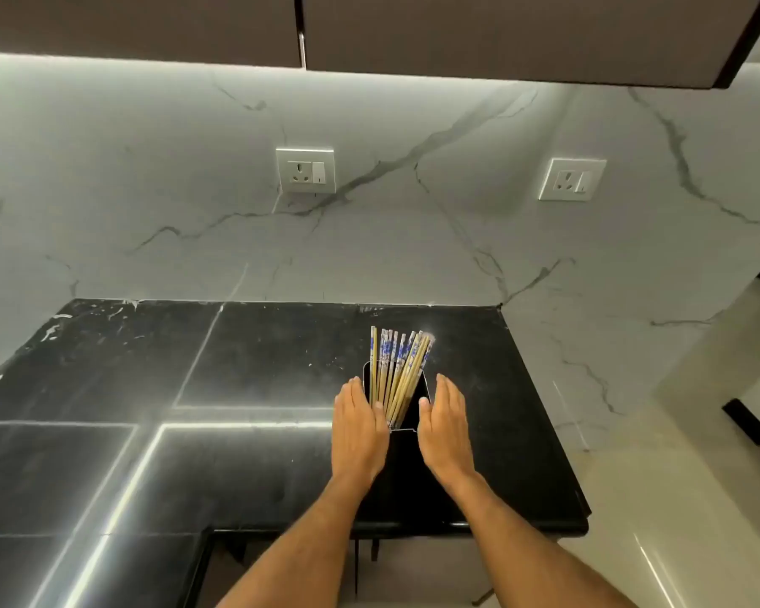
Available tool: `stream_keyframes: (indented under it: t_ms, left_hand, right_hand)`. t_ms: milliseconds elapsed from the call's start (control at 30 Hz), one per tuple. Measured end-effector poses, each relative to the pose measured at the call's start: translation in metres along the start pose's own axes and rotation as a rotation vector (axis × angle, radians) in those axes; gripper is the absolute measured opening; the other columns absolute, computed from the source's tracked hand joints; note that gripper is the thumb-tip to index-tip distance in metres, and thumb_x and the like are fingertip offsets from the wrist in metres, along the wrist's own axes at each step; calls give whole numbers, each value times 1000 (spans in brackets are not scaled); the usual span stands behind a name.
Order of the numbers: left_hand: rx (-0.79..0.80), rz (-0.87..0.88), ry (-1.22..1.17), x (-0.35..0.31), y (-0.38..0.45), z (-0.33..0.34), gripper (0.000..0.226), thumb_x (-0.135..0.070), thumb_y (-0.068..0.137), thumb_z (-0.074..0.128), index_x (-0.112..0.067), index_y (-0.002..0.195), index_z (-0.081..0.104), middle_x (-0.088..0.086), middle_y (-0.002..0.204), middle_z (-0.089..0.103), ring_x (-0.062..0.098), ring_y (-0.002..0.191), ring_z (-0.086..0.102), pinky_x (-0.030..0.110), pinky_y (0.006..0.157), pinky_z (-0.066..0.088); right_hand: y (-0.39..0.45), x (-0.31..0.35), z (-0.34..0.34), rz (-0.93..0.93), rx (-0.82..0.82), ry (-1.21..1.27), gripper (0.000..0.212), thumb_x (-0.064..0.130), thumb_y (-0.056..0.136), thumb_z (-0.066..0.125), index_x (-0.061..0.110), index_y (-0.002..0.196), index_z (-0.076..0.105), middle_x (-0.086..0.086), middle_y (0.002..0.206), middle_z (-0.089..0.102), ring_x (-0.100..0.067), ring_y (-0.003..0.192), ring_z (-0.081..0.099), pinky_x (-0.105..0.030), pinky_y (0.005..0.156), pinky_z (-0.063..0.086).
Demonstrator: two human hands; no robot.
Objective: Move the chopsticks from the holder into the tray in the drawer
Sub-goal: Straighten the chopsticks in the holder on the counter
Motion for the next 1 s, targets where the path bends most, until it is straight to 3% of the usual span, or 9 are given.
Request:
stream_keyframes:
  t_ms: [100, 167, 233, 433, 667, 767, 900, 1000]
  left_hand:
    - [8, -114, -253, 7, 2, 9, 36, -18, 101, 39, -20, 137, 47, -2, 129, 57, 13, 118, 53, 34, 104, 46]
    - [19, -161, -366, 9, 3, 16, 35, -15, 103, 36, -20, 134, 51, -1, 126, 60, 13, 115, 55, 36, 102, 48]
    - [2, -194, -452, 11, 3, 20, 36, -16, 105, 34, -18, 137, 52, -1, 127, 61, 13, 117, 56, 37, 104, 48]
    - [-19, -285, -579, 13, -1, 24, 39, -14, 109, 31, -13, 142, 49, 7, 134, 58, 19, 124, 56, 42, 110, 46]
    - [-59, -281, -566, 30, -12, -4, 36, -12, 108, 32, -11, 138, 51, 7, 129, 57, 15, 117, 55, 28, 98, 46]
    - [-94, -266, -581, 40, -18, -29, 36, -10, 107, 32, -12, 135, 53, 6, 127, 58, 15, 115, 56, 31, 100, 48]
    - [-147, -271, -587, 60, -32, -70, 34, -11, 106, 32, -14, 132, 54, 5, 124, 58, 13, 112, 56, 35, 102, 49]
    - [-200, -265, -588, 76, -49, -103, 35, -11, 106, 32, -14, 134, 54, 2, 124, 58, 12, 113, 55, 26, 98, 47]
  right_hand:
    - [0, -8, 11, 79, 37, 96, 39, 27, 105, 39, 27, 143, 48, 4, 144, 51, -11, 135, 47, -41, 117, 40]
    - [-3, -10, 15, 102, 45, 191, 30, 24, 105, 38, 36, 121, 61, 15, 121, 62, -2, 115, 57, -39, 105, 52]
    - [-5, -9, 16, 121, 27, 269, 33, 23, 107, 36, 38, 114, 64, 18, 112, 67, 1, 108, 62, -34, 99, 55]
    - [-9, -6, 22, 175, -36, 370, 37, 20, 109, 33, 23, 123, 67, 9, 112, 70, -4, 107, 66, -32, 96, 57]
    - [-29, 20, 31, 115, -15, 398, 37, 20, 108, 33, 29, 117, 68, 13, 106, 72, 1, 101, 67, -20, 86, 56]
    - [-43, 43, 42, 85, 4, 426, 38, 20, 108, 33, 32, 115, 68, 14, 103, 72, 4, 99, 67, -12, 80, 54]
    - [-65, 73, 60, 45, 17, 440, 37, 18, 109, 32, 23, 120, 67, 11, 108, 71, -1, 102, 67, -18, 86, 55]
    - [-87, 99, 76, -4, 56, 449, 36, 17, 110, 32, 23, 123, 65, 10, 110, 69, -2, 102, 66, -16, 87, 53]
Point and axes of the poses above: each hand's wrist, its own y-axis towards the middle knuckle, its own z-axis out of the palm, x = y × z, the point moved 8 cm from there along y, towards the middle knuckle
